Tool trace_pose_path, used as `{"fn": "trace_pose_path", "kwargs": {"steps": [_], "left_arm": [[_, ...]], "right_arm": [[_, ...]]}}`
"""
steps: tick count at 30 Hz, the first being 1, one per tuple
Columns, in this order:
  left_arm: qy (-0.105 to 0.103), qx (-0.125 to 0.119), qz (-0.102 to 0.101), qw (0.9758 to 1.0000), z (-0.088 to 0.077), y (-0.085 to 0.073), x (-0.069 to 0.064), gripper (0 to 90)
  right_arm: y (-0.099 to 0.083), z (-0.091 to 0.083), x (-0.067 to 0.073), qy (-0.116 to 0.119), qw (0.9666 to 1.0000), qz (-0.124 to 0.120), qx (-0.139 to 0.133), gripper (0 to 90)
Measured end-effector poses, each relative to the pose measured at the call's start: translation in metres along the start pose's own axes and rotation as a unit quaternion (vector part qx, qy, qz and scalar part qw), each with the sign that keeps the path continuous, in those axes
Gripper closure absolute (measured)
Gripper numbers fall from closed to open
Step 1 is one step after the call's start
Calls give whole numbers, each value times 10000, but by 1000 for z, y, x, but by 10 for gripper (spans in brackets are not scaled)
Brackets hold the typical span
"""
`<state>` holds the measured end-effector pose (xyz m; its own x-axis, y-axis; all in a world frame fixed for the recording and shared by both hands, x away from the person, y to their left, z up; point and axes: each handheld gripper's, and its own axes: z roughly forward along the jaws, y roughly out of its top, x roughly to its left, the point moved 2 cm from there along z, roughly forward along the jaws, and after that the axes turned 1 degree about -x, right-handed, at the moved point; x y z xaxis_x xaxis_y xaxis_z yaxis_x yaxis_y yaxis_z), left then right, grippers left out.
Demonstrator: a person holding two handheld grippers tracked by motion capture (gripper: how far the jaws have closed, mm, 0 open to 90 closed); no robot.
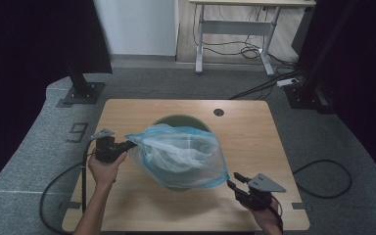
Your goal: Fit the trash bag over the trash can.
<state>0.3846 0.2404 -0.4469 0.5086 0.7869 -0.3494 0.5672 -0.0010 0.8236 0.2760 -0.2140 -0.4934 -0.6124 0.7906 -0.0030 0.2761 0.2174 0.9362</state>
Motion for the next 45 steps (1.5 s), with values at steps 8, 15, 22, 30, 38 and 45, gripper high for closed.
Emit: {"fn": "trace_pose_path", "kwargs": {"steps": [8,15,22,30,38,45], "left_arm": [[0,-14,54,10000,-1,2,-5,900],[8,-5,51,10000,-1,2,-5,900],[1,-23,49,10000,-3,4,-6,900],[-23,-15,54,10000,-1,3,-7,900],[-38,3,53,10000,0,3,-8,900],[-56,-6,63,10000,1,2,-9,900]], "right_arm": [[37,-22,-15,72,9988,63,-483,447],[49,-2,-6,528,9972,67,-519,379],[68,34,-12,927,9942,-66,-541,375],[70,50,-14,1034,9932,-2,-544,479],[76,55,-9,1074,9924,-221,-564,613],[76,51,-1,966,9923,-504,-594,877]]}}
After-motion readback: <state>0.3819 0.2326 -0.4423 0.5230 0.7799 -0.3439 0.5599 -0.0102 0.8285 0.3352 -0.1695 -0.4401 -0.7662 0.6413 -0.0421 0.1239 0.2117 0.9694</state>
